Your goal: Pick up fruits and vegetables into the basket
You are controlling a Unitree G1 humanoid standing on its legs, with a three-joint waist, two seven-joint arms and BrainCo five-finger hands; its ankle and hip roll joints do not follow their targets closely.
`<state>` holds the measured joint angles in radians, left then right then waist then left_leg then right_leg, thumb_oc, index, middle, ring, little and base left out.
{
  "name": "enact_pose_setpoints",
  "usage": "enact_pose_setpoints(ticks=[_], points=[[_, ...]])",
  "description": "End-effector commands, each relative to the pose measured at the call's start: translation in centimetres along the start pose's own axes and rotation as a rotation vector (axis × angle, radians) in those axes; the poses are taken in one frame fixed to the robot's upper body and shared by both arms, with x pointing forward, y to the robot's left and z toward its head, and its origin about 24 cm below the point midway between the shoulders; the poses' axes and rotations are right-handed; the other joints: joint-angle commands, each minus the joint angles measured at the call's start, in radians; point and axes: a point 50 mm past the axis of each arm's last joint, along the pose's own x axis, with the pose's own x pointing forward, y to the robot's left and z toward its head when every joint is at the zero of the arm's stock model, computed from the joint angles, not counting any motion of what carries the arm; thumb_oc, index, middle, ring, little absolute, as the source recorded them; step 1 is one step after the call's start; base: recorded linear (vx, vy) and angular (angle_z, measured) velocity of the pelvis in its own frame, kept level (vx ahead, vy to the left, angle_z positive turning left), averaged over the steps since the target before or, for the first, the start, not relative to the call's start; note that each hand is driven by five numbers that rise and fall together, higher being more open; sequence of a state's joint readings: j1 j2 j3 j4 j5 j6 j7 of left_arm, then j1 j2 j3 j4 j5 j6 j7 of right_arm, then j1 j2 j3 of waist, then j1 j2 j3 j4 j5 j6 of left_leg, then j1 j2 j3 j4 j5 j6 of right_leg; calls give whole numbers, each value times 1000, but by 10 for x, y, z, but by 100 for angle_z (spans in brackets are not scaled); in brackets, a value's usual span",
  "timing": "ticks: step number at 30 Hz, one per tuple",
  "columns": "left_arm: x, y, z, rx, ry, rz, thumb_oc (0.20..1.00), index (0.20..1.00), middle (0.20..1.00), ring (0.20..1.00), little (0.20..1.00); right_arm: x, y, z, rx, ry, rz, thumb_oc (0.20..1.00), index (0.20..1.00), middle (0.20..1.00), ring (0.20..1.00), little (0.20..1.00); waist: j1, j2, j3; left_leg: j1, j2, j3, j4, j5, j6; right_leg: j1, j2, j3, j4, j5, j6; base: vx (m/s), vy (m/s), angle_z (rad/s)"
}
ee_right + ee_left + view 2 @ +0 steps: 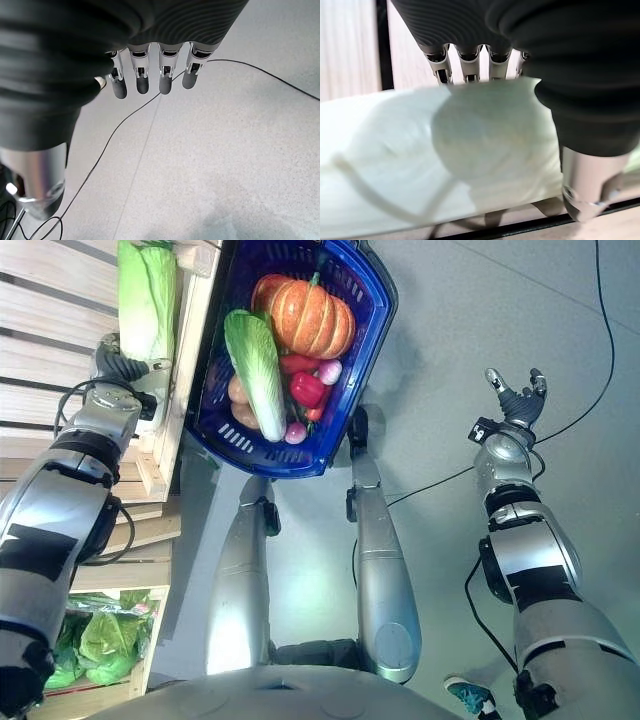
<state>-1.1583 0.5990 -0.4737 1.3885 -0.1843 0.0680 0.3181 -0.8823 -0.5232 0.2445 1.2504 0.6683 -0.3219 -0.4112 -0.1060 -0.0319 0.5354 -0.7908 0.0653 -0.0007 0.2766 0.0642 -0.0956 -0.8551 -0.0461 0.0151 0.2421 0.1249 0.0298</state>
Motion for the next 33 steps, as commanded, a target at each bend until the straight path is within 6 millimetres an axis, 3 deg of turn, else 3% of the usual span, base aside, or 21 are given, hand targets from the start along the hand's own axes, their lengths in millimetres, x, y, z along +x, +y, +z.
enact_pose_setpoints(ticks=[1, 9, 10, 12, 22, 33], points=[[-14, -28, -59, 141, 206, -112, 1000, 1000, 1000, 1000, 1000, -5, -5, -15, 19, 32, -36, 1000, 1000, 1000, 1000, 1000, 3, 6, -15, -8, -54, 27, -45, -14, 17, 31, 32, -51, 46, -115, 43, 0, 0, 0], [-14, -28, -58, 241, 201, -123, 1000, 1000, 1000, 1000, 1000, -5, -4, -14, 21, 33, -36, 1000, 1000, 1000, 1000, 1000, 3, 4, -15, -12, -52, 29, -45, -13, 15, 30, 32, -51, 43, -113, 44, 0, 0, 0], [-13, -28, -58, 243, 203, -129, 827, 827, 827, 827, 827, -5, -4, -14, 22, 34, -36, 1000, 1000, 1000, 1000, 1000, 3, 3, -15, -12, -52, 29, -46, -13, 15, 29, 32, -51, 43, -112, 44, 0, 0, 0], [-14, -29, -57, 246, 198, -140, 200, 200, 200, 200, 200, -5, -3, -14, 22, 34, -34, 1000, 1000, 1000, 1000, 1000, 3, 2, -15, -10, -53, 29, -47, -13, 15, 31, 32, -51, 41, -111, 44, 0, 0, 0], [-14, -31, -55, 198, 180, -157, 200, 200, 200, 200, 200, -6, -1, -14, 29, 29, -27, 1000, 1000, 1000, 1000, 1000, 5, 4, -15, -10, -53, 28, -50, -11, 14, 32, 32, -52, 40, -110, 45, 0, 0, 0], [-12, -23, -47, -115, 38, 1, 200, 200, 200, 200, 200, -11, 16, -8, 134, -23, 164, 1000, 1000, 1000, 1000, 1000, 15, 9, -15, 16, -58, 17, -59, -7, 13, 53, 31, -55, 40, -112, 46, -4, -6, 0]])
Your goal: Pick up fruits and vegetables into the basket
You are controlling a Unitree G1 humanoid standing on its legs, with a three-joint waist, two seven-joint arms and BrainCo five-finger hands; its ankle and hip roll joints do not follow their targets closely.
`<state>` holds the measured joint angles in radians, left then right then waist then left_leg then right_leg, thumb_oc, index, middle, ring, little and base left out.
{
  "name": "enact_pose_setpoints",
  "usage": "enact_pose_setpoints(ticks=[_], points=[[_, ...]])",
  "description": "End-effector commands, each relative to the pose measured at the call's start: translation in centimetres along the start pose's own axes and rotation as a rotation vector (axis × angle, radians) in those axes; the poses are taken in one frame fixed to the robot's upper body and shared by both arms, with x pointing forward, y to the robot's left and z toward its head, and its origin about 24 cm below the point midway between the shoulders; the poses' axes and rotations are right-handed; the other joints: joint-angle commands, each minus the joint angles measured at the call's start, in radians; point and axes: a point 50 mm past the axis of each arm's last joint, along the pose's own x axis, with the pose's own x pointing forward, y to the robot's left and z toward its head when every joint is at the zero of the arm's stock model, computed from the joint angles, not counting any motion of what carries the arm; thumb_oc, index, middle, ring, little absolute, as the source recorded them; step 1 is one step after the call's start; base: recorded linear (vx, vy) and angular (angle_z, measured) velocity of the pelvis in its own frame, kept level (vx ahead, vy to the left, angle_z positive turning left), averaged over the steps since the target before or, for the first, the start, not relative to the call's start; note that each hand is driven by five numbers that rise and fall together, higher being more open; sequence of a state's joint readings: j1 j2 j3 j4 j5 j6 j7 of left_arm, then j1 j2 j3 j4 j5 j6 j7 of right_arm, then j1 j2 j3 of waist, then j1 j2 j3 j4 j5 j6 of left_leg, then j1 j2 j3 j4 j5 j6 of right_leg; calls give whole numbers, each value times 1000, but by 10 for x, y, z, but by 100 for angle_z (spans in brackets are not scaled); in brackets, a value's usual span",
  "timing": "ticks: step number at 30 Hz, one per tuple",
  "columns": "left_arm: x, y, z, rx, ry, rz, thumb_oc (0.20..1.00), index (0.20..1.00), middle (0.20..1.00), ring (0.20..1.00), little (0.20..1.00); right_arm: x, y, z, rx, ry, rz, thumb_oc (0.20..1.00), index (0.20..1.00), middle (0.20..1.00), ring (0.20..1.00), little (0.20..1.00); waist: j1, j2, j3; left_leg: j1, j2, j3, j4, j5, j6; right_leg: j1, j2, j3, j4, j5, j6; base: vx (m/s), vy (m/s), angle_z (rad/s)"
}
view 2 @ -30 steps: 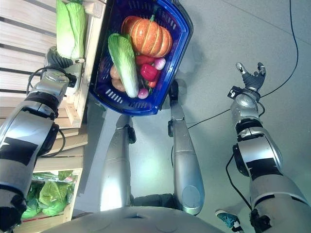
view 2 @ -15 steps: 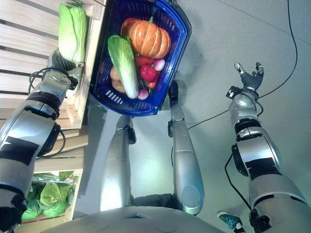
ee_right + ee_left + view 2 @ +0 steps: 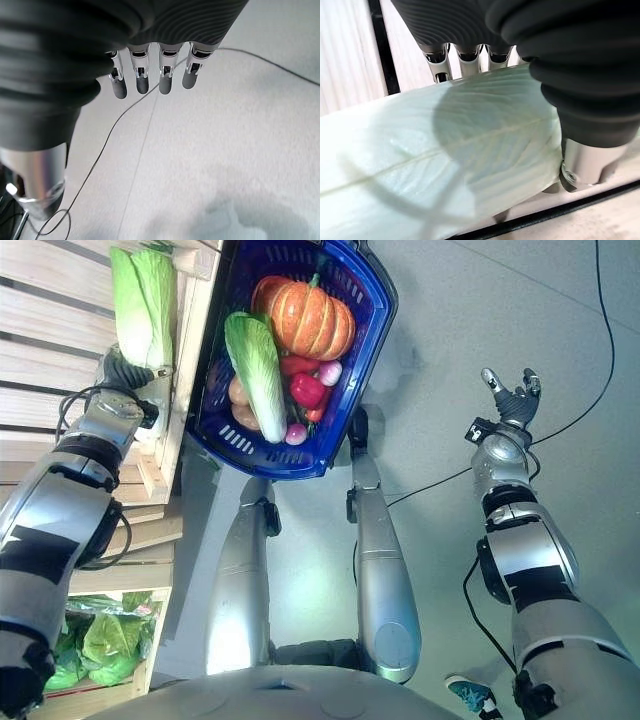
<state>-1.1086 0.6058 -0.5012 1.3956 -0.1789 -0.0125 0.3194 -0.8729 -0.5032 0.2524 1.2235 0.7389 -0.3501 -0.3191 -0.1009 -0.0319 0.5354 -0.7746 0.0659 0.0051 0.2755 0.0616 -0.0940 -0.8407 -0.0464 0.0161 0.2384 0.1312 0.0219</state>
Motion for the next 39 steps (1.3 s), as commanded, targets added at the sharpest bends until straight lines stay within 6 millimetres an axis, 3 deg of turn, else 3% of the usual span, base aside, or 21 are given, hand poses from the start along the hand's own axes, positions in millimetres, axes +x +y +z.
enact_pose_setpoints(ticks=[1, 10, 17, 20, 30, 39], points=[[-11, -18, -29, -186, 44, 43, 200, 200, 200, 200, 200, -7, 7, -7, 65, -27, 89, 1000, 1000, 1000, 1000, 1000, 12, 11, -15, 2, -61, 8, -59, -3, 11, 40, 31, -56, 43, -118, 53, 0, 0, 0], [-23, -13, -12, -396, -193, 245, 200, 200, 200, 200, 200, -21, 27, -2, 176, -87, 209, 1000, 1000, 1000, 1000, 1000, 35, 30, -15, 23, -72, -10, -77, 8, 11, 66, 27, -64, 31, -119, 49, -25, -23, 3], [-55, -17, 34, -383, -585, 314, 200, 200, 200, 200, 200, -43, 47, 9, 287, -154, 356, 1000, 1000, 1000, 1000, 1000, 54, 34, -15, 38, -75, -17, -83, 6, 12, 86, 28, -72, 40, -128, 46, -27, -25, 7], [-71, -22, 54, -357, -758, 294, 200, 200, 200, 200, 200, -52, 55, 22, 345, -192, 428, 1000, 1000, 1000, 1000, 1000, 61, 33, -15, 44, -76, -16, -89, 8, 13, 94, 21, -84, 33, -120, 50, -23, -14, 3], [-100, -24, 100, -283, -1076, 155, 200, 200, 200, 200, 200, -76, 81, 49, 438, -255, 703, 1000, 1000, 1000, 1000, 1000, 53, 30, -15, 64, -73, -2, -108, 21, 18, 113, 17, -91, 26, -109, 57, -1, 1, 0], [-122, -38, 124, -174, -1213, -55, 200, 200, 200, 200, 200, -104, 107, 63, 365, -281, 941, 1000, 1000, 1000, 1000, 1000, 45, 28, -15, 71, -71, 8, -121, 30, 23, 120, 13, -92, 16, -94, 66, 0, 0, 0]])
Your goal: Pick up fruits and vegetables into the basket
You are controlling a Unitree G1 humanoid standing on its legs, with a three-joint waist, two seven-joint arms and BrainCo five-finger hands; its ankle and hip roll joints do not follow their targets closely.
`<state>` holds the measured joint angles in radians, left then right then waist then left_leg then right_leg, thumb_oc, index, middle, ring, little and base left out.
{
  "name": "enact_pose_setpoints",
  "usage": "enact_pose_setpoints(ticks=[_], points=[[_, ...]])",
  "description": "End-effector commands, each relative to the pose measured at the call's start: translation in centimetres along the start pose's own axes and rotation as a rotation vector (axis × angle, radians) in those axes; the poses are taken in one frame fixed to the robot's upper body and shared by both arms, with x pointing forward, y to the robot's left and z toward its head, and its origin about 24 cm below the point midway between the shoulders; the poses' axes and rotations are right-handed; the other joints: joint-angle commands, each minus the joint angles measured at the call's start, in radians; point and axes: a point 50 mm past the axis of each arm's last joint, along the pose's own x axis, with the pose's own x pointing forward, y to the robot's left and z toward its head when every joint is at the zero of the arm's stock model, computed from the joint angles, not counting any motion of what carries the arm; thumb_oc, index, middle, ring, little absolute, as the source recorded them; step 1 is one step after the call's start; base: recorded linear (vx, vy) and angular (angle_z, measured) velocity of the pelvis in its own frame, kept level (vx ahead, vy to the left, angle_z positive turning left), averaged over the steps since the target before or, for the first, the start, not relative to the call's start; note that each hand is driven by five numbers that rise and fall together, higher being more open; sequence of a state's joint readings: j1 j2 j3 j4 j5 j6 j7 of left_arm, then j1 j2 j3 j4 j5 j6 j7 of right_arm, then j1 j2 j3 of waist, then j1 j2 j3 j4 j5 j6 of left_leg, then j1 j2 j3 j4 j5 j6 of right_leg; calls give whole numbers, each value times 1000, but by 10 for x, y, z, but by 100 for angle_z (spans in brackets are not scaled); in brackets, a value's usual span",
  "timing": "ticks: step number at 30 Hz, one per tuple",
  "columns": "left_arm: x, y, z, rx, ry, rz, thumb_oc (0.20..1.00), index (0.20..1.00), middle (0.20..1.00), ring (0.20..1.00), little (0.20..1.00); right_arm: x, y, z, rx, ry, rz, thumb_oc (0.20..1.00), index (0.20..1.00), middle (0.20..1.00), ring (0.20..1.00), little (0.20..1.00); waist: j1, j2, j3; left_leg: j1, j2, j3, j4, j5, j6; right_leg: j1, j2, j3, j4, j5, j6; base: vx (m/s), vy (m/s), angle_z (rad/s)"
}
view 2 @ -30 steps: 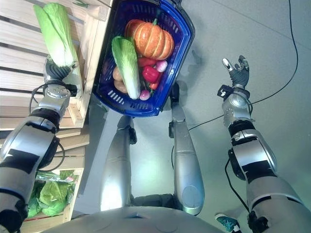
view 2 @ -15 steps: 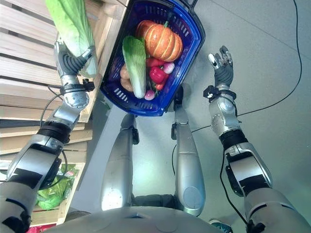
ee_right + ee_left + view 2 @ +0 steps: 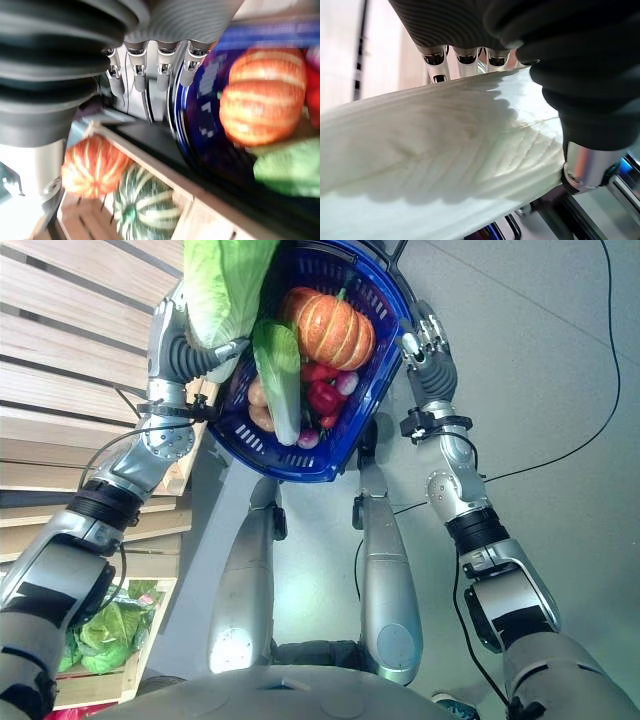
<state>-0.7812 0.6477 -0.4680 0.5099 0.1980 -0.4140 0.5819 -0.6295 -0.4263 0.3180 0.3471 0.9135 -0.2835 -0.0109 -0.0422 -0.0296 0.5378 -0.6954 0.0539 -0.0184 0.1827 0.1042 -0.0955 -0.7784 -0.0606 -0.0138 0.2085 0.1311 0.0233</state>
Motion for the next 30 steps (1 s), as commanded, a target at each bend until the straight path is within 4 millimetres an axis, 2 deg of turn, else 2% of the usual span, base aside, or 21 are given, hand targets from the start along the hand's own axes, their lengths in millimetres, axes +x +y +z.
enact_pose_setpoints(ticks=[1, 9, 13, 21, 30], points=[[11, -11, 40, -91, -172, -82, 200, 200, 200, 200, 200, -3, 21, 13, -75, -34, 154, 1000, 1000, 1000, 1000, 1000, -14, 26, -18, -9, -58, 33, -28, -11, 25, 58, 27, -62, 46, -93, 65, 0, 0, 0], [9, -21, 55, -128, -234, -206, 200, 200, 200, 200, 200, -2, 39, 15, -251, -17, 208, 1000, 1000, 1000, 1000, 1000, -19, 26, -18, -13, -56, 34, -22, -10, 25, 55, 32, -50, 54, -93, 67, 0, 0, 0], [8, -27, 63, -149, -264, -268, 200, 200, 200, 200, 200, -2, 45, 12, -278, 1, 229, 1000, 1000, 1000, 1000, 1000, -18, 29, -18, -16, -56, 33, -20, -9, 26, 52, 33, -47, 57, -93, 70, 0, 0, 0], [3, -41, 69, -162, -268, -385, 200, 200, 200, 200, 200, -1, 55, 13, -248, 15, 301, 1000, 1000, 1000, 1000, 1000, -16, 24, -18, -21, -53, 35, -15, -11, 26, 48, 32, -45, 59, -90, 74, 0, 0, 0], [-2, -54, 67, -146, -232, -523, 200, 200, 200, 200, 200, -3, 70, 15, -101, 24, 416, 1000, 1000, 1000, 1000, 1000, -14, 16, -18, -28, -49, 37, -9, -12, 27, 39, 30, -49, 67, -86, 79, 0, 0, 0]])
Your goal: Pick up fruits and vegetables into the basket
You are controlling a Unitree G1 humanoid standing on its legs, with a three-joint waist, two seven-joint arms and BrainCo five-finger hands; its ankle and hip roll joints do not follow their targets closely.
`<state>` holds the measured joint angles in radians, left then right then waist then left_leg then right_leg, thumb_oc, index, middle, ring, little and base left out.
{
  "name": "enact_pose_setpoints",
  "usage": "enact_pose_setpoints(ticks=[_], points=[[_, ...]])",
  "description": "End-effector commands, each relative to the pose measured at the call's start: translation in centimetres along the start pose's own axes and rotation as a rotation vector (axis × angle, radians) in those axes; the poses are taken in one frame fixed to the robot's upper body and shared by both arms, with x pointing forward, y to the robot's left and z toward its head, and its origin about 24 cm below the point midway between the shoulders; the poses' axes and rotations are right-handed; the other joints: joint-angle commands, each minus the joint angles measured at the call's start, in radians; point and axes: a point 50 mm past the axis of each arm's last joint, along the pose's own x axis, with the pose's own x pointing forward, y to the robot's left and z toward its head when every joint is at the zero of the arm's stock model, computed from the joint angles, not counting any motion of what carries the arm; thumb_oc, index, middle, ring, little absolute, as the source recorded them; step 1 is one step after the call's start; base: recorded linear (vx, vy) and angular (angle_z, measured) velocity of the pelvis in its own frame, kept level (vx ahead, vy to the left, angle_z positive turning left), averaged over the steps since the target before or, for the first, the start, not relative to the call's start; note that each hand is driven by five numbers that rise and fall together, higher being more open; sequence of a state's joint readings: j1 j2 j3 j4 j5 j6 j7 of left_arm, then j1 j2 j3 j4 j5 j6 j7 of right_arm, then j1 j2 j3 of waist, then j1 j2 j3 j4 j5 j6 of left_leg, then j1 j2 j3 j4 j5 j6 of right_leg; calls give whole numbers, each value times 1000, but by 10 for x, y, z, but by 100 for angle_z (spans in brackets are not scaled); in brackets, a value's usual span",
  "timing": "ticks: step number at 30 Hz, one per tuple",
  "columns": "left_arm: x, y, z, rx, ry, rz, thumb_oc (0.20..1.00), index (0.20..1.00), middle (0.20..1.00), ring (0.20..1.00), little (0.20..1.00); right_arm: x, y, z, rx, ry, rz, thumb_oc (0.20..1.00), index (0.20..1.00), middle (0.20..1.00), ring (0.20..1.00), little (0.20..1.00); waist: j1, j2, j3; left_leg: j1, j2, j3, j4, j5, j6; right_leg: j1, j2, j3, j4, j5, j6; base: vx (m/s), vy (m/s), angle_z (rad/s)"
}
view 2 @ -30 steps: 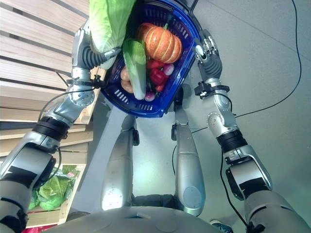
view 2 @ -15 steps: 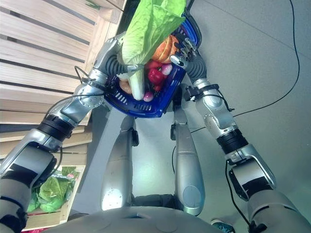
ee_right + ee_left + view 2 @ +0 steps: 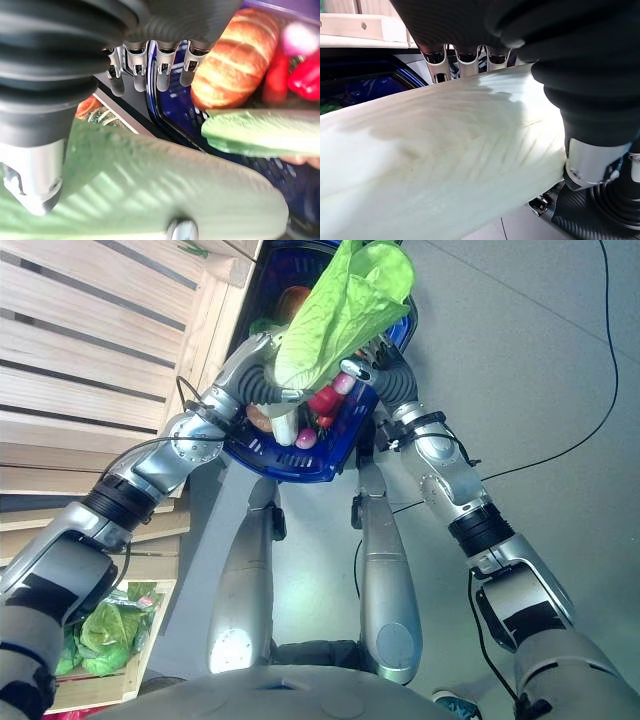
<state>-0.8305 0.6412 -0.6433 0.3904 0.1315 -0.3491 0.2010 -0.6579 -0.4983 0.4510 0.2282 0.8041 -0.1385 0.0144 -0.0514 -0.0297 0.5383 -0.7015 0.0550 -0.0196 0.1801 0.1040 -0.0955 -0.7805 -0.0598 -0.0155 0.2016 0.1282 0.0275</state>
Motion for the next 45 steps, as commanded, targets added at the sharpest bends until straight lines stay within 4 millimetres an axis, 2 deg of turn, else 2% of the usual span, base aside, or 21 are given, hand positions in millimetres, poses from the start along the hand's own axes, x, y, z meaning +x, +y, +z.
enact_pose_setpoints(ticks=[1, 8, 21, 22, 23, 24, 29, 39, 40, 41, 45], points=[[6, -10, 28, -44, -129, -66, 200, 200, 200, 200, 200, 1, 35, 30, 95, -151, 225, 1000, 1000, 1000, 1000, 1000, -5, 14, -18, -23, -50, 38, -6, -13, 27, 40, 30, -48, 73, -82, 76, 0, 0, 0], [3, -17, 17, -46, -62, -153, 200, 200, 200, 200, 200, 0, 39, 33, 244, -176, 320, 1000, 1000, 1000, 1000, 1000, 0, 11, -18, -22, -49, 34, -2, -16, 28, 38, 27, -52, 78, -80, 80, 2, -4, 0], [0, -21, 10, -17, -11, -254, 200, 200, 200, 200, 200, -5, 36, 42, 385, -283, 379, 1000, 1000, 1000, 1000, 1000, 0, 3, -18, -24, -49, 28, -4, -20, 30, 36, 23, -55, 68, -71, 84, 0, 0, 0], [0, -22, 10, -15, -7, -262, 200, 200, 200, 200, 200, -6, 36, 43, 393, -295, 384, 749, 749, 749, 749, 749, -1, 2, -18, -23, -50, 27, -3, -21, 31, 36, 22, -55, 67, -70, 84, 0, 0, 0], [0, -22, 10, -14, -5, -266, 200, 200, 200, 200, 200, -6, 36, 43, 394, -303, 382, 297, 297, 297, 297, 297, -1, 2, -18, -23, -50, 27, -3, -21, 31, 35, 22, -55, 67, -69, 85, 0, 0, 0], [0, -22, 9, -14, -1, -273, 200, 200, 200, 200, 200, -6, 35, 44, 402, -315, 391, 200, 200, 200, 200, 200, -2, 2, -18, -23, -50, 28, -4, -21, 31, 35, 22, -55, 65, -68, 85, 0, 0, 0], [2, -23, 11, -7, 5, -285, 200, 200, 200, 200, 200, -7, 40, 45, 397, -322, 413, 200, 200, 200, 200, 200, -2, 1, -18, -26, -51, 26, -8, -20, 32, 33, 22, -55, 61, -65, 86, 0, 0, 0], [0, -25, 7, 10, 28, -282, 200, 200, 200, 200, 200, -7, 36, 41, 384, -305, 390, 200, 200, 200, 200, 200, -1, 2, -18, -25, -53, 26, -13, -18, 34, 37, 20, -60, 53, -64, 87, 0, 0, 0], [0, -24, 6, 12, 34, -272, 376, 376, 376, 376, 376, -8, 36, 40, 385, -304, 393, 200, 200, 200, 200, 200, 0, 1, -18, -24, -53, 26, -14, -18, 34, 38, 20, -60, 53, -63, 87, 0, 0, 0], [0, -24, 5, 8, 41, -256, 1000, 1000, 1000, 1000, 1000, -8, 36, 40, 385, -303, 395, 200, 200, 200, 200, 200, 0, 1, -18, -24, -52, 26, -13, -18, 33, 38, 19, -60, 54, -64, 88, 0, 0, 0], [-2, -20, 4, -90, 60, -151, 1000, 1000, 1000, 1000, 1000, -9, 36, 39, 388, -308, 388, 200, 200, 200, 200, 200, 3, 2, -18, -22, -55, 24, -17, -15, 34, 41, 20, -61, 50, -63, 87, 0, 0, 0]])
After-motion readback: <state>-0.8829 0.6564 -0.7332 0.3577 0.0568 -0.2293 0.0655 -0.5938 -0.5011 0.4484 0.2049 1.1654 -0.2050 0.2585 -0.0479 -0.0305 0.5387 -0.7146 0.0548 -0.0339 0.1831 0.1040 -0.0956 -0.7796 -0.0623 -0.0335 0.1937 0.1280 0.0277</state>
